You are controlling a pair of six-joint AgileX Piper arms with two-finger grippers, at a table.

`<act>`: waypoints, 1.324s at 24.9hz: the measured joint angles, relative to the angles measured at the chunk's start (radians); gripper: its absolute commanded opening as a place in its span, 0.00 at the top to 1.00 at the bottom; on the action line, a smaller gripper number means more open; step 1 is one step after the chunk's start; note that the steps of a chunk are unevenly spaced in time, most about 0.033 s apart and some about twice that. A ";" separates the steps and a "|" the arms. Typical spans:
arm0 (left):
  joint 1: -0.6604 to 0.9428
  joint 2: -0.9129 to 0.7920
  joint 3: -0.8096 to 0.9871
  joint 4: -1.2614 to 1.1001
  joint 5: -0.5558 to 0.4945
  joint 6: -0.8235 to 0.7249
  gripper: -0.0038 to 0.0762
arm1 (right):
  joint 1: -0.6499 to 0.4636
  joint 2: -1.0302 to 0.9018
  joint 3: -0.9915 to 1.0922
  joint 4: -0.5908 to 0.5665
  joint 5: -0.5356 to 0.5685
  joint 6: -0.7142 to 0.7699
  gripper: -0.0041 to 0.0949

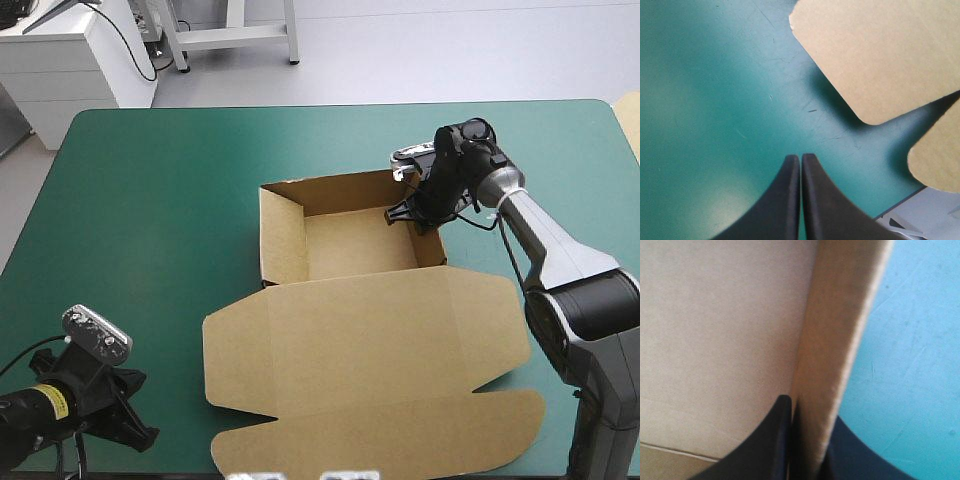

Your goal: Fold the box

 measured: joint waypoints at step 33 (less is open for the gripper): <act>0.000 -0.006 0.000 0.040 -0.031 0.002 0.96 | -0.780 -0.005 -0.192 -0.131 -0.009 -0.058 0.70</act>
